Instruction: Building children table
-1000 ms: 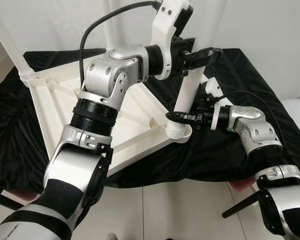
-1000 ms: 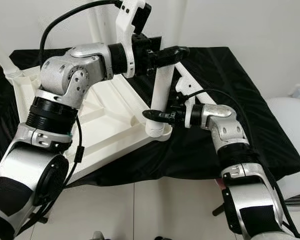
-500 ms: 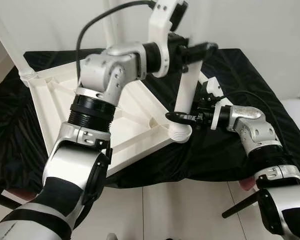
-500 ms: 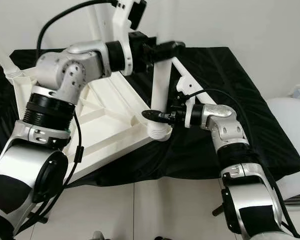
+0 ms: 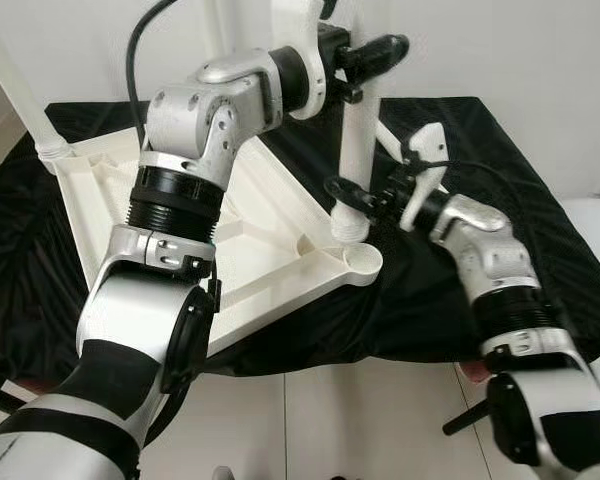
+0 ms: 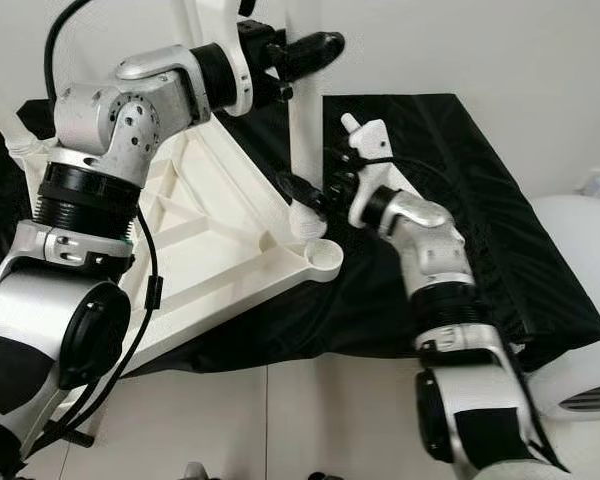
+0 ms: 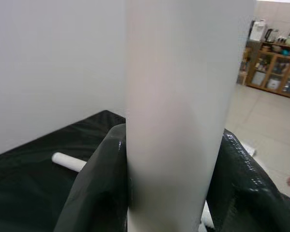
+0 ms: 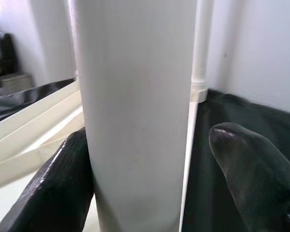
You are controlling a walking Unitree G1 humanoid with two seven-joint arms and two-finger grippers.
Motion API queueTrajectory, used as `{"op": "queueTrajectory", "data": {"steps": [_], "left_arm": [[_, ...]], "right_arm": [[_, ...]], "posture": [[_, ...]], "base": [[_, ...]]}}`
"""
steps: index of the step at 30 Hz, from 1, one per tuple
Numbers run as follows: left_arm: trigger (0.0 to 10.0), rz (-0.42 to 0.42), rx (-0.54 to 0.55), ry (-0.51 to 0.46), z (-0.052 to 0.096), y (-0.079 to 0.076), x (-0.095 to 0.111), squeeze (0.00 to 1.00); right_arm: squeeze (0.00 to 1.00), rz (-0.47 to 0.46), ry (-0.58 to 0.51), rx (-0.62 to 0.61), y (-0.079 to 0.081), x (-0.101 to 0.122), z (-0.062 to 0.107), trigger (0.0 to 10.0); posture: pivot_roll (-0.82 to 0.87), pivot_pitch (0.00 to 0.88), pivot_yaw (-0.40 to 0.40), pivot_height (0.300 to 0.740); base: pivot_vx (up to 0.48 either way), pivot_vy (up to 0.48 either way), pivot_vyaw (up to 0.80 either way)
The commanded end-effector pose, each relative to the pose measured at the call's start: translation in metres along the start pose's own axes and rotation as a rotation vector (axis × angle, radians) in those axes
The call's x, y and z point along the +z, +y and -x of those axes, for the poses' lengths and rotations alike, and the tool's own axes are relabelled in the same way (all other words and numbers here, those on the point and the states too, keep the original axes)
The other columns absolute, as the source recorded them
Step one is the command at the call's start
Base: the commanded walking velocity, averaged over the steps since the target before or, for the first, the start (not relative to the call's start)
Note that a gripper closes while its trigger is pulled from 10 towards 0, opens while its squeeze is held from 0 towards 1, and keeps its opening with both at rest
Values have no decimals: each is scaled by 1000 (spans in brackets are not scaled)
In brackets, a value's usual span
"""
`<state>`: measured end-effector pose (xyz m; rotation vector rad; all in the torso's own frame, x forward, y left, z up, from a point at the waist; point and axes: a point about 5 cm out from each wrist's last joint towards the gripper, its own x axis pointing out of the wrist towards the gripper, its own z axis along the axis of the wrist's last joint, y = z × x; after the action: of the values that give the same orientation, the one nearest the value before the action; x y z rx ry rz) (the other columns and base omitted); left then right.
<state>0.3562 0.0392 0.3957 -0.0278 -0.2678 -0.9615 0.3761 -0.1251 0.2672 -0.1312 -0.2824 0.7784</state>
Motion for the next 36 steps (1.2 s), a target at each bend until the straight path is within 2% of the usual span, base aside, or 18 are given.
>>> {"op": "queueTrajectory", "data": {"steps": [1, 4, 9, 13, 14, 15, 16, 17, 18, 19, 20, 23, 24, 26, 27, 36], "left_arm": [[10000, -27, 17, -15, 0, 1, 8, 0], [10000, -35, 21, -15, 0, 1, 8, 0], [10000, -53, 9, -22, -3, -4, 9, 0], [10000, -61, 2, -22, -4, -6, 8, 0], [10000, -64, 0, -22, -5, -6, 7, 0], [10000, -64, 0, -22, -5, -6, 7, 0], [10000, -67, -3, -23, -5, -7, 7, 0], [10000, -67, -3, -23, -5, -7, 7, 0], [10000, -70, -7, -24, -6, -8, 7, 0], [10000, -70, -7, -24, -6, -8, 7, 0], [10000, -74, -11, -24, -6, -8, 7, 0], [10000, -78, -16, -23, -6, -9, 7, 0], [10000, -81, -18, -21, -6, -10, 5, 0], [10000, -81, -18, -21, -6, -10, 5, 0], [10000, -87, -18, -18, -6, -10, 4, 0], [10000, -96, -32, -15, -7, -14, 0, 0]], "right_arm": [[0, 8, 0, -26, 3, 1, 0, 10000], [0, 11, -2, -35, 8, 0, -2, 10000], [0, -27, -7, -118, 26, -7, -9, 10000], [0, -42, 7, -135, 30, -12, -10, 10000], [0, -57, 11, -144, 31, -14, -10, 4980], [0, -57, 11, -144, 31, -14, -10, 4980], [0, -72, 19, -157, 32, -16, -10, 3020], [0, -72, 19, -157, 32, -16, -10, 3020], [0, -85, 23, -171, 33, -17, -10, 1098], [0, -85, 23, -171, 33, -17, -10, 1098], [0, -90, 25, -179, 33, -17, -10, 0], [0, -86, 24, -198, 33, -15, -9, 235], [0, -83, 24, -204, 33, -13, -8, 3804], [0, -83, 24, -204, 33, -13, -8, 3804], [0, -83, 25, -215, 33, -12, -8, 10000], [0, -90, 29, -261, 28, -8, -8, 9922]], "posture": [[-45, 76, 19, 740], [-46, 77, 19, 740], [-51, 71, 19, 740], [-51, 70, 20, 740], [-52, 67, 20, 740], [-52, 67, 20, 740], [-52, 65, 19, 740], [-52, 65, 19, 740], [-52, 64, 19, 740], [-52, 64, 19, 740], [-54, 62, 18, 740], [-55, 61, 18, 740], [-57, 59, 17, 740], [-57, 59, 17, 740], [-58, 57, 17, 740], [-62, 49, 16, 740]], "base": [[0, 0, 0], [0, 0, 0], [0, 0, 0], [0, 0, 0], [0, 0, 0], [0, 0, 0], [0, 0, 0], [0, 0, 0], [0, 0, 0], [0, 0, 0], [0, 0, 0], [0, 0, 0], [0, 0, 0], [0, 0, 0], [0, 0, 0], [0, 0, 0]]}}
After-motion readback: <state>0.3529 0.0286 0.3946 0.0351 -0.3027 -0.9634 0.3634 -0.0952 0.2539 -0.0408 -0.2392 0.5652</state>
